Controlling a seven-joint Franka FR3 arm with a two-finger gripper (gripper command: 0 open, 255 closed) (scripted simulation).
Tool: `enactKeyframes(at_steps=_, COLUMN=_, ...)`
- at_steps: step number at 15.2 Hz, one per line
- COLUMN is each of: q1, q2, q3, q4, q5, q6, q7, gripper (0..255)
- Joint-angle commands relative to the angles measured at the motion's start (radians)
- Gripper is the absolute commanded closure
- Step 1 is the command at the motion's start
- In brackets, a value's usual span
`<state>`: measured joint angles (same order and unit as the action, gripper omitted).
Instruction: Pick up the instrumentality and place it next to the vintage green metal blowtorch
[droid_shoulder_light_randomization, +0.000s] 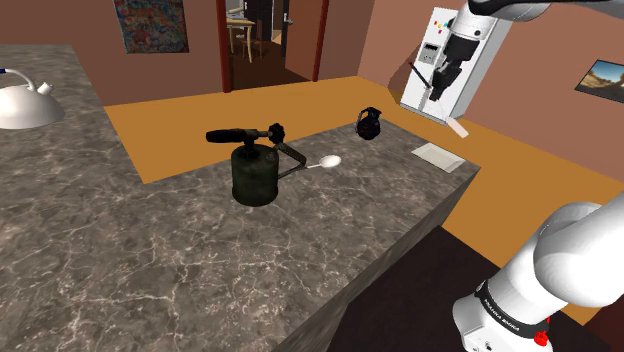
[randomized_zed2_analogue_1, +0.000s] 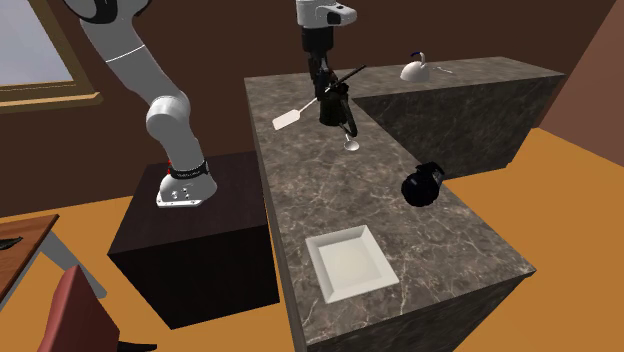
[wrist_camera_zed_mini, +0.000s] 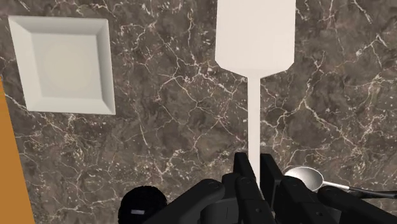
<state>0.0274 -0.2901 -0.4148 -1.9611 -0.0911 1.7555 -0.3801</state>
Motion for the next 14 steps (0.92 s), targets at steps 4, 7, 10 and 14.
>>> enactKeyframes(at_steps=4, q1=0.043, q2=0.054, q3=0.058, q4=0.048, q5=0.028, q6=-0.002, q7=0.091, gripper=255)
enactKeyframes(at_steps=7, q1=0.071, q2=0.101, q3=0.092, q4=0.091, q5=0.047, q6=-0.001, q7=0.146, gripper=255)
enactKeyframes(at_steps=10, q1=0.097, q2=0.155, q3=0.123, q4=0.145, q5=0.065, q6=-0.003, q7=0.199, gripper=255)
enactKeyframes(at_steps=14, q1=0.132, q2=0.239, q3=0.16, q4=0.235, q5=0.086, q6=-0.013, q7=0.266, gripper=255)
